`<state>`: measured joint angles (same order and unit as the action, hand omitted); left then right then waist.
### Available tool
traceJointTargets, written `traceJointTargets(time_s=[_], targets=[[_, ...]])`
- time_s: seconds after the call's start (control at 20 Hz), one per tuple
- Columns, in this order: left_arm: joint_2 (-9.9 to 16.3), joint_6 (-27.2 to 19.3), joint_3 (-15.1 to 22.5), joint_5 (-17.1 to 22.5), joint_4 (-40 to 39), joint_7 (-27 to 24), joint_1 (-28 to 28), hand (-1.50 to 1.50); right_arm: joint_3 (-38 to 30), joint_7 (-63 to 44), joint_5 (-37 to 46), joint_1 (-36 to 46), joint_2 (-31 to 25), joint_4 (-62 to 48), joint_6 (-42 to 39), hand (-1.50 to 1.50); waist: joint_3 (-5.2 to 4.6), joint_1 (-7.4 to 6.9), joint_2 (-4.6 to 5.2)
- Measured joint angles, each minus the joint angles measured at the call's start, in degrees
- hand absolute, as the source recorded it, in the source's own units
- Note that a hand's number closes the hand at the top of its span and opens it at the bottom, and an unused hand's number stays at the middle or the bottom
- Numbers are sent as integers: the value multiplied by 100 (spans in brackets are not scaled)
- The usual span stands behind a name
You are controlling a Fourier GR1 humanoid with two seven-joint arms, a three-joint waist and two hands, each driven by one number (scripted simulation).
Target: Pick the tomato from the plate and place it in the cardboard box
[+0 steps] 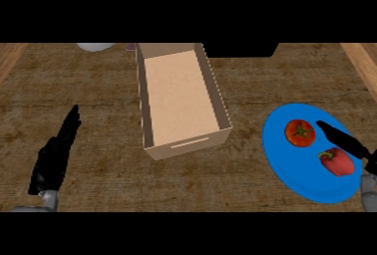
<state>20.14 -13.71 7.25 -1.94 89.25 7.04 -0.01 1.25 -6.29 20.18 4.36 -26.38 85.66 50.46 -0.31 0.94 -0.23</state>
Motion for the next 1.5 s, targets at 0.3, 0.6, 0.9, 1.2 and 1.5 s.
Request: traceJointTargets(time_s=[0.3, 0.6, 0.9, 1.2, 1.5], targets=[[12, 42, -16, 6, 33, -19, 32, 0, 496, -1708, 748, -482, -776, 323, -1355, -150, -25, -3, -9], [55, 131, -33, 19, 66, -78, 94, 0, 1108, -3719, 979, -372, -1177, 1133, -3059, -150, -15, -92, -6], [-16, 216, -103, 17, -95, -219, 46, 0, 1553, -5366, 1278, 311, -893, 1672, -4186, -150, 11, -126, 15], [-157, 263, -145, -64, -282, -265, -54, 0, 1592, -5698, 1729, 734, -371, 1438, -4523, -150, 24, -122, 23], [-182, 299, -221, -136, -132, -208, 12, 0, 1452, -5731, 1950, 589, -79, 1324, -4769, -150, 28, -107, 19]])
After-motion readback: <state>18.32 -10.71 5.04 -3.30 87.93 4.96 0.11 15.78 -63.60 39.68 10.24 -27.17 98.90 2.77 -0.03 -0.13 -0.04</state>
